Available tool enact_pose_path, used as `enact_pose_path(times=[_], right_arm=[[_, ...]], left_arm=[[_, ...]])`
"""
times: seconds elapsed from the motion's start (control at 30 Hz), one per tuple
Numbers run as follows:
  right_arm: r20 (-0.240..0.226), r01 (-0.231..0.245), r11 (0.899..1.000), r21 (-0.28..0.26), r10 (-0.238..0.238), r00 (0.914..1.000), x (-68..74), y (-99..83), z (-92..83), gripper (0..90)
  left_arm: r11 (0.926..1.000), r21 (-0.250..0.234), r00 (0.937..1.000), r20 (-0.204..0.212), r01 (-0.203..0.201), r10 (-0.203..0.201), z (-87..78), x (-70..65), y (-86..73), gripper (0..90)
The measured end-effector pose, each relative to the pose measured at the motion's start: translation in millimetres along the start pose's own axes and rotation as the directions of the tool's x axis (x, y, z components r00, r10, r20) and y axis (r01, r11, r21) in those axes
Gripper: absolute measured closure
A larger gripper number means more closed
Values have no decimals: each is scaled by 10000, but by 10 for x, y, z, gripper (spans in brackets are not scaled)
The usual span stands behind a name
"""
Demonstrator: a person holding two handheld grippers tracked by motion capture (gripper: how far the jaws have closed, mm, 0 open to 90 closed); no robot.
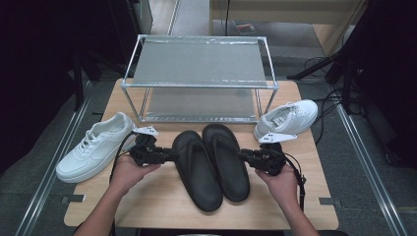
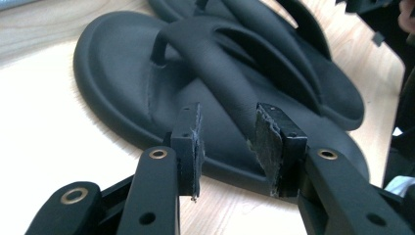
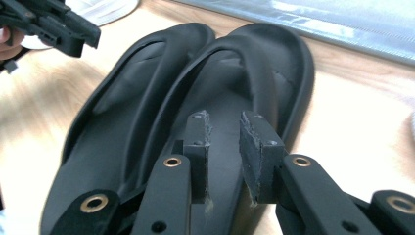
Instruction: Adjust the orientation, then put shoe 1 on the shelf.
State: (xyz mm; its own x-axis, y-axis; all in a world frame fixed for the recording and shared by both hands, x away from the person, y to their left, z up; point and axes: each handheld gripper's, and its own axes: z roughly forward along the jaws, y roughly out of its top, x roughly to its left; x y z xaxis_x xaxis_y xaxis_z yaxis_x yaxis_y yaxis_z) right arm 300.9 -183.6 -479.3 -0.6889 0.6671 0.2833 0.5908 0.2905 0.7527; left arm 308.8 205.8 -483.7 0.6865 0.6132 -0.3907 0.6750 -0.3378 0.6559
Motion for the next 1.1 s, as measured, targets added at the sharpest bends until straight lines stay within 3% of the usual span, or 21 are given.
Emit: enact_pose_path(times=[0.37, 0.6, 0.73, 0.9, 1.1], right_arm=[[-87, 127, 9999, -74, -128, 9999, 140, -51, -5, 672], [-163, 429, 9988, -225, -433, 9989, 288, -28, 42, 565], [-163, 583, 9980, -226, -587, 9981, 354, -28, 79, 521], [-214, 489, 9988, -64, -491, 9986, 430, -37, 139, 493], [-203, 391, 9992, -123, -394, 9990, 493, -46, 214, 475]], left_arm=[[9958, -554, 9974, -17, -723, 723, -63, -72, 113, 570], [9949, -556, 9964, 40, -841, 844, -95, -102, 247, 492], [9932, -569, 9948, 27, -1013, 1017, -140, -94, 338, 509], [9899, -833, 9933, 22, -1149, 1155, -208, -77, 471, 556], [9869, -822, 9903, -65, -1387, 1387, -212, -64, 631, 581]])
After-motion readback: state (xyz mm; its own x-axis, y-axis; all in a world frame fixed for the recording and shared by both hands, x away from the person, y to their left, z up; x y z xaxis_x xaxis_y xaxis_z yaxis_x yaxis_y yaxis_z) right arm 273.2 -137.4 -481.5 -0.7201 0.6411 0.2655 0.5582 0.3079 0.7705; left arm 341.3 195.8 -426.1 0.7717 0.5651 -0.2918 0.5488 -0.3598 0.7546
